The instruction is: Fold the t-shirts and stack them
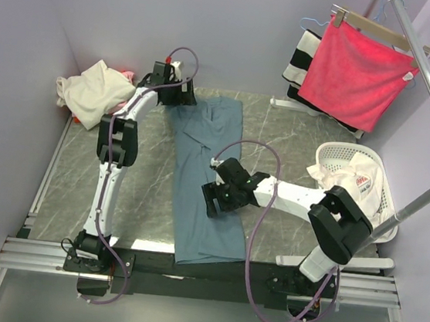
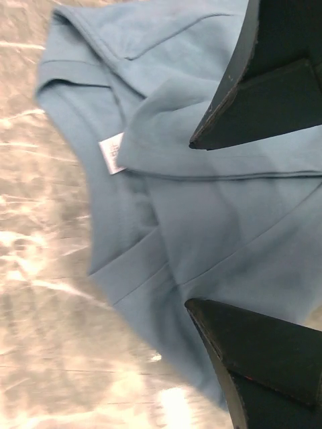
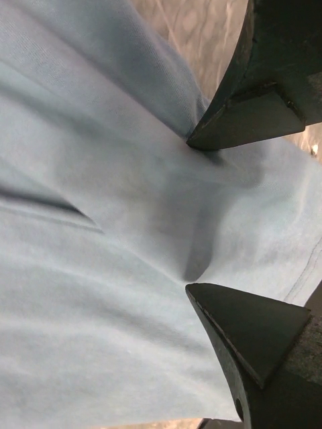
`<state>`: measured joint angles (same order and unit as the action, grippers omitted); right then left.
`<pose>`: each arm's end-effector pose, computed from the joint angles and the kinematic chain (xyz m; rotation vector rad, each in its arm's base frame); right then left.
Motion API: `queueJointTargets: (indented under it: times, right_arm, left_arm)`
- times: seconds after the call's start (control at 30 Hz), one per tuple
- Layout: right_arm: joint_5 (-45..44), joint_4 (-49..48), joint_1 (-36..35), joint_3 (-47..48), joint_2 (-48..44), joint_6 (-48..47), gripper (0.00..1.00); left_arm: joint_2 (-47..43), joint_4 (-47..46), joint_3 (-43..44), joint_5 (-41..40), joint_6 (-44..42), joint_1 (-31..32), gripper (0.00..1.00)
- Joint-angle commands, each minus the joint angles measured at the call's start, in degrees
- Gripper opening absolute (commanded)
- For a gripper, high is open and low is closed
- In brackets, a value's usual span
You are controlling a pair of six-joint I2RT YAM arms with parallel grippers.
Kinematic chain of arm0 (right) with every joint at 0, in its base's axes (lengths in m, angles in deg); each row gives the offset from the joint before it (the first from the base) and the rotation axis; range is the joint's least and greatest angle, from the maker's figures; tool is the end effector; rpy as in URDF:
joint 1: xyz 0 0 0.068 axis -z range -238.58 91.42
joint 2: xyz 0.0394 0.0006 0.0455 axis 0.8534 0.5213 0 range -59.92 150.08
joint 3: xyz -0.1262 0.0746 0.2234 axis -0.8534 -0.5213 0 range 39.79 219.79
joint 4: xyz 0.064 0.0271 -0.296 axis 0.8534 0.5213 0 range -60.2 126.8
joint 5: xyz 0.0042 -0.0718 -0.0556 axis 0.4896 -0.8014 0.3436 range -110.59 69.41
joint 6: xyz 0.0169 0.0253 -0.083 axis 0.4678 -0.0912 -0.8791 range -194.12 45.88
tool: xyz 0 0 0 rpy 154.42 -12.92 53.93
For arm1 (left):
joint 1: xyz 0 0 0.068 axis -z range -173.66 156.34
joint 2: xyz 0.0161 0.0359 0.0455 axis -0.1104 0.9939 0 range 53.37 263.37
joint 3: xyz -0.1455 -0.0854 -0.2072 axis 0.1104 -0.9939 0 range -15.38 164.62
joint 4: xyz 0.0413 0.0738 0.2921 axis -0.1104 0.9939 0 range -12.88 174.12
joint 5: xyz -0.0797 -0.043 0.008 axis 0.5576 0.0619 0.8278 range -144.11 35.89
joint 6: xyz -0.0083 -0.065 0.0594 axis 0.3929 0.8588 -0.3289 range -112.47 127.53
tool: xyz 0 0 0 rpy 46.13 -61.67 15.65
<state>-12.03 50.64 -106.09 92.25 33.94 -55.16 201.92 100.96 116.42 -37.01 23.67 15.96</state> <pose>0.2381 0.2772 0.0901 -0.7313 2.6671 0.5476 0.6355 -0.1312 0.1250 0.0280 2.3071 -0.5734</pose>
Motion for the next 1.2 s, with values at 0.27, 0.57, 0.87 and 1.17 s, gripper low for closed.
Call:
queueJointTargets:
  times: [0.27, 0.57, 0.87, 1.17]
  right_arm:
    - [9.90, 5.35, -4.53, -8.96, 1.59, 2.31, 0.87]
    - [-10.55, 10.00, -3.82, 4.38, -6.22, 1.26, 0.88]
    - [-18.58, 8.34, 16.03, 18.71, -2.75, 2.05, 0.90]
    - [-14.54, 13.78, 20.26, 47.43, 18.00, -2.44, 0.89]
  left_arm:
    - [5.87, -1.68, 11.89, 5.92, -1.73, -4.09, 1.00]
    - [0.62, -9.15, 9.97, 11.63, 2.57, -4.35, 1.00]
    - [-23.45, -12.93, -18.91, 8.39, 7.58, -3.48, 1.00]
    - [-17.60, -4.86, -13.35, 15.24, 7.33, 0.12, 0.99]
